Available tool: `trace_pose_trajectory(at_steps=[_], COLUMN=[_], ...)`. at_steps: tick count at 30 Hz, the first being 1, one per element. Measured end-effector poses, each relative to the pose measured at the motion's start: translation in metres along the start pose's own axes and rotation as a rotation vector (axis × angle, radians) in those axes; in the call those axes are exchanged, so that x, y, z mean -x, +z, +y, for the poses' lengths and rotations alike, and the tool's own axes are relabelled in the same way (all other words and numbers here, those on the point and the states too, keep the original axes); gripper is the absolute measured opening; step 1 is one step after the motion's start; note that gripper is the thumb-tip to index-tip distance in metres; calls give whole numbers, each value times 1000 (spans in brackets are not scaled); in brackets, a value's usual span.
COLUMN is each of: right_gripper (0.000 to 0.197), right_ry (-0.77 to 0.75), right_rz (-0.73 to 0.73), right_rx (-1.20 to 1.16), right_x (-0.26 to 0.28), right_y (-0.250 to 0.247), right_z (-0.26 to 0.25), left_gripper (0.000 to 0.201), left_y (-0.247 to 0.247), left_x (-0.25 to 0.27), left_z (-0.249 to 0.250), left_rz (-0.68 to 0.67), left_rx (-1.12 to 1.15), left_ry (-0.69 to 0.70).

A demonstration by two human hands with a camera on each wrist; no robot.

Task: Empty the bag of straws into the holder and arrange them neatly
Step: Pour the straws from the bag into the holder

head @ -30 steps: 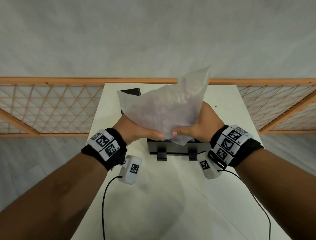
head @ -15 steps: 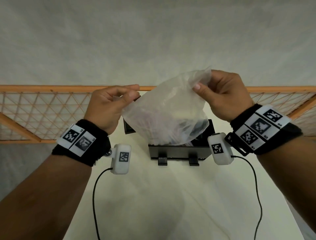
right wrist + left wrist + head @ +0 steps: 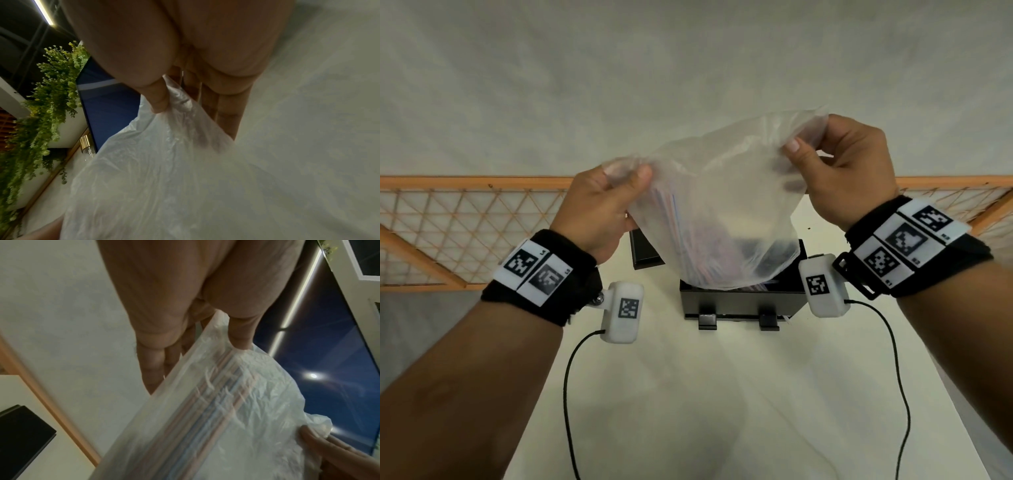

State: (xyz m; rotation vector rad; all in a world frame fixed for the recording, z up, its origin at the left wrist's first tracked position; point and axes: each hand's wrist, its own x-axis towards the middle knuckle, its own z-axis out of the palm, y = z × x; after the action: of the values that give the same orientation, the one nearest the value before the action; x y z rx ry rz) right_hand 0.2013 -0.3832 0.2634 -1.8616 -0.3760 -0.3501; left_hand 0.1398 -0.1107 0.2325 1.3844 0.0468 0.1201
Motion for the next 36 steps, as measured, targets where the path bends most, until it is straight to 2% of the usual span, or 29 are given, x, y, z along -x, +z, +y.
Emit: trace_pose_trajectory(at_steps=[9, 12, 14, 17, 21, 23, 29, 33, 34, 35, 36], right_gripper=[15, 17, 18, 17, 16, 17, 18, 13, 14, 15, 17], right_ry=[-35, -13, -15, -25, -52, -67, -87, -104, -105, -106, -110], right_rz=[22, 7, -12, -15, -8, 6, 22, 2, -7, -19, -34], right_rx=[7, 19, 39, 33, -1, -19, -56, -67, -68, -69, -64], right_x=[-8, -10, -10, -9, -8, -9, -14, -16, -16, -17, -17], right_y=[-3, 0, 4, 7, 8, 7, 7, 10, 11, 12, 14], right_z=[-14, -12, -11, -14, -24, -28, -35, -40, -41, -42, -43], left_gripper=[11, 68, 85, 79, 33, 23, 37, 92, 97, 94, 82], left_y=[-7, -8, -7, -5, -3, -2, -3, -8, -7, -4, -2], left_x=[-2, -2, 1, 2, 0, -2, -6, -4, -2, 1, 3], left_z=[13, 6, -1, -9, -6, -1, 11, 3, -1, -5, -10], left_rz=[-4, -64, -84, -89, 22, 55, 64, 1, -6, -2, 9], left_rx=[112, 126, 154, 191, 204, 238, 280, 278, 267, 257, 253], left_ry=[19, 29, 37, 45, 64, 93, 160, 109, 71, 25, -29])
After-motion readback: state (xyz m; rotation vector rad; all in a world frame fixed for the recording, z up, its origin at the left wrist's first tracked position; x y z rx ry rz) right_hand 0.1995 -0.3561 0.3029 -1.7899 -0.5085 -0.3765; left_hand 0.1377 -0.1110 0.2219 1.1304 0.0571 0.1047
